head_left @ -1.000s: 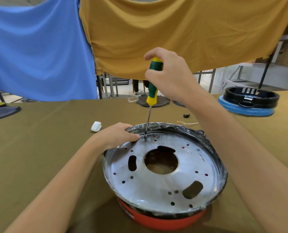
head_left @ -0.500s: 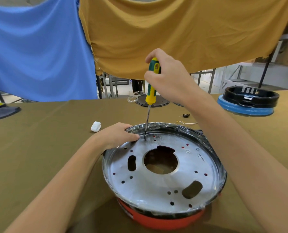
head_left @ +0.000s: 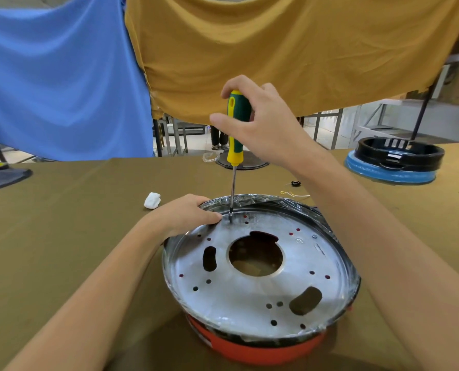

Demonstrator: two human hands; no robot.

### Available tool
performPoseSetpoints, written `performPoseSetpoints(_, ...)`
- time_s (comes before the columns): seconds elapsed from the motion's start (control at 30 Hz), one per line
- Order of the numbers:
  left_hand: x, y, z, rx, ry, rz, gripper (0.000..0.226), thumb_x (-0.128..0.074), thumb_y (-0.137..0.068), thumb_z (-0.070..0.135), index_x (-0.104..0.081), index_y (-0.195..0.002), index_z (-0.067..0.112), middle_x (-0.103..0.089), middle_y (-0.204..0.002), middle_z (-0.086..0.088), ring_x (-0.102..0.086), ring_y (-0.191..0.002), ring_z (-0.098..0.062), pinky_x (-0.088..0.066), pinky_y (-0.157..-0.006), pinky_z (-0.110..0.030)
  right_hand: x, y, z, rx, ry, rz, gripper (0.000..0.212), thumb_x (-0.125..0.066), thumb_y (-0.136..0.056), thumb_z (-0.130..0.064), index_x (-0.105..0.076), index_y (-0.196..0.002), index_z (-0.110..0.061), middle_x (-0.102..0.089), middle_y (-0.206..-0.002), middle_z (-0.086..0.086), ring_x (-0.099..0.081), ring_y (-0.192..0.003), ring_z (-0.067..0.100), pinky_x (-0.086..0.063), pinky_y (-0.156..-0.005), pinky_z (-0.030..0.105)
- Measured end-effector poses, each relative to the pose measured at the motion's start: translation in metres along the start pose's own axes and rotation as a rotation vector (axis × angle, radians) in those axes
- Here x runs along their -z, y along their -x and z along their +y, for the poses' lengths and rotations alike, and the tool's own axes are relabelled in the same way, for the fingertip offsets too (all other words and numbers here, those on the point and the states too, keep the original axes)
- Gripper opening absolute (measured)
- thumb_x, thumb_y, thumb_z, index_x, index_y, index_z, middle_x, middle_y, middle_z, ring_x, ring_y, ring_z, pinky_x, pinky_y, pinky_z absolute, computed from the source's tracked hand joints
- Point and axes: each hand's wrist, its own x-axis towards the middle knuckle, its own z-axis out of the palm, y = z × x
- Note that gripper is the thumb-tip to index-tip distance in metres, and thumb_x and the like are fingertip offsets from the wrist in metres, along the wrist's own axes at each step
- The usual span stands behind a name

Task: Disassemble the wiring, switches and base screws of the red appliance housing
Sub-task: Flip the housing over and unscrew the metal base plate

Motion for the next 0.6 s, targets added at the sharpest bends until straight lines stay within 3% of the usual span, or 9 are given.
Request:
performPoseSetpoints(0.07,-0.0003,-0.0007,-0.0006,0.002,0.001,-0.006,0.013,-0.061,-0.088,0.054,-0.062,-0.078,0.046,-0.065,-0.069,0.031,-0.06,-0.077,0.006,-0.039,-0.063,-0.018,0.0005,-0.0004,0.0012,0.011,0.034,0.07,0.03,-0.066,-0.093,-0.042,-0.059,-0.118,-0.026,-0.044,-0.101,0.002,-0.045,-0.079,0.008,-0.039,-0.068,0.012)
performPoseSetpoints(0.17,0.0002,-0.0008,-0.0001,0.004,0.007,-0.011,0.015,-0.061,-0.088,0.054,-0.06,-0.076,0.047,-0.061,-0.066,0.038,-0.06,-0.07,0.013,-0.039,-0.062,-0.017,0.0034,-0.0025,0.0012,0.014,0.052,0.091,0.027,-0.061,-0.095,-0.025,-0.06,-0.122,-0.026,-0.051,-0.096,-0.001,-0.043,-0.076,0.001,-0.035,-0.063,0.013)
performPoseSetpoints(0.27,0.0002,0.0019,0.0016,-0.018,0.011,-0.006,0.019,-0.061,-0.089,0.052,-0.055,-0.072,0.048,-0.055,-0.06,0.045,-0.053,-0.058,0.023,-0.037,-0.055,-0.011,0.0045,-0.0031,0.0011,-0.04,-0.038,0.099,0.031,-0.053,-0.093,-0.015,-0.057,-0.124,-0.019,-0.053,-0.088,-0.007,-0.046,-0.07,0.004,-0.039,-0.06,0.012)
performPoseSetpoints(0.4,0.0003,0.0014,0.0006,-0.014,0.012,-0.002,0.015,-0.062,-0.088,0.052,-0.061,-0.076,0.044,-0.064,-0.068,0.033,-0.06,-0.063,0.012,-0.039,-0.06,-0.016,-0.0008,-0.002,0.002,-0.014,0.004,0.06,0.024,-0.059,-0.094,-0.03,-0.057,-0.117,-0.023,-0.048,-0.097,0.001,-0.045,-0.08,0.01,-0.035,-0.061,0.009)
performPoseSetpoints(0.5,0.0006,0.0031,0.002,-0.012,0.014,0.002,0.017,-0.061,-0.088,0.053,-0.058,-0.073,0.047,-0.061,-0.065,0.036,-0.058,-0.063,0.015,-0.035,-0.06,-0.014,-0.0004,-0.0023,0.0043,-0.006,0.03,0.117,0.028,-0.066,-0.092,-0.043,-0.061,-0.115,-0.027,-0.044,-0.099,0.0,-0.046,-0.08,0.007,-0.035,-0.067,0.008)
performPoseSetpoints(0.6,0.0009,0.0046,0.0029,-0.009,0.026,0.0,0.018,-0.062,-0.088,0.053,-0.056,-0.071,0.049,-0.06,-0.065,0.038,-0.055,-0.066,0.014,-0.035,-0.06,-0.012,0.003,-0.0043,0.006,-0.006,0.041,0.139,0.028,-0.063,-0.095,-0.028,-0.061,-0.123,-0.026,-0.053,-0.098,-0.006,-0.048,-0.08,0.005,-0.037,-0.07,0.011)
